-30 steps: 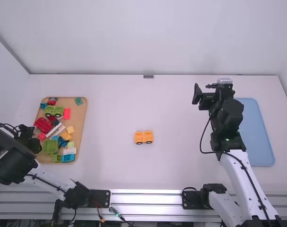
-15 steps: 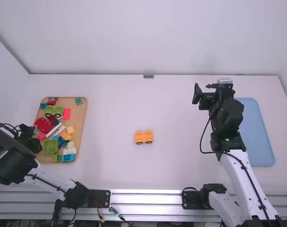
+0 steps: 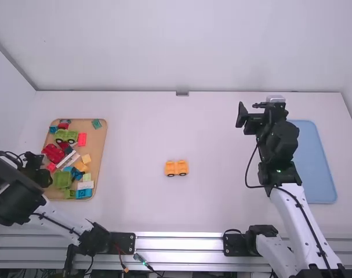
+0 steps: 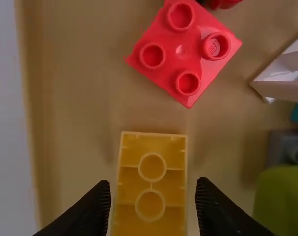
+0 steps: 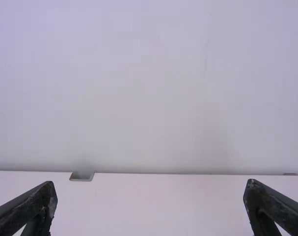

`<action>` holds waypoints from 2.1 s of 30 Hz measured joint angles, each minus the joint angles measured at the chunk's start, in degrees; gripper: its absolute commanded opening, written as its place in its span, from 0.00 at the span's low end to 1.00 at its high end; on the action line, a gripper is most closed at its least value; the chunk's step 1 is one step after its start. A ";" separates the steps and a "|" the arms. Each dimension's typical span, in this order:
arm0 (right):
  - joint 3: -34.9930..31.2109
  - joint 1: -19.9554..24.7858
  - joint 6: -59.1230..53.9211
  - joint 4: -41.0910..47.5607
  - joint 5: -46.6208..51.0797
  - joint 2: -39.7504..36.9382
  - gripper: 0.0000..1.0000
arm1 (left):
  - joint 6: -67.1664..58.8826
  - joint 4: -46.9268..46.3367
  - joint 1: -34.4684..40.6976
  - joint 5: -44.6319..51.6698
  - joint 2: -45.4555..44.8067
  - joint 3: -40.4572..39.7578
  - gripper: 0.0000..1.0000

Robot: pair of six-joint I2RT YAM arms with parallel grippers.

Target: Assemble lego blocks to make yellow taxi

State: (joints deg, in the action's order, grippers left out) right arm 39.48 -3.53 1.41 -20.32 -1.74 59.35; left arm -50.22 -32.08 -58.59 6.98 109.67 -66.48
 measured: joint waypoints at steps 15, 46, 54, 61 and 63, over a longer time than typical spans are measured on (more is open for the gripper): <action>0.00 0.00 0.11 0.33 0.13 0.00 0.99 | -0.20 -0.22 -0.02 -0.22 0.15 0.00 0.38; 0.04 -1.44 0.94 -6.51 0.09 1.25 0.99 | 7.17 -10.82 2.23 9.40 -3.63 -10.12 0.02; 0.76 -1.44 7.93 -19.80 -5.51 14.21 0.99 | 11.91 1.81 8.61 15.96 -22.18 -0.04 0.02; 0.81 -1.44 12.07 -29.09 -20.33 24.22 0.99 | 14.97 16.24 26.77 26.53 -35.63 13.25 0.02; 0.81 -1.44 14.53 -30.12 -23.52 25.73 0.99 | 17.66 20.26 33.68 29.18 -37.22 15.87 0.02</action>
State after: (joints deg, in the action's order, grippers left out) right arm 40.29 -4.97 15.94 -50.43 -25.26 85.08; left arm -32.56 -11.81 -24.91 36.16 72.44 -50.61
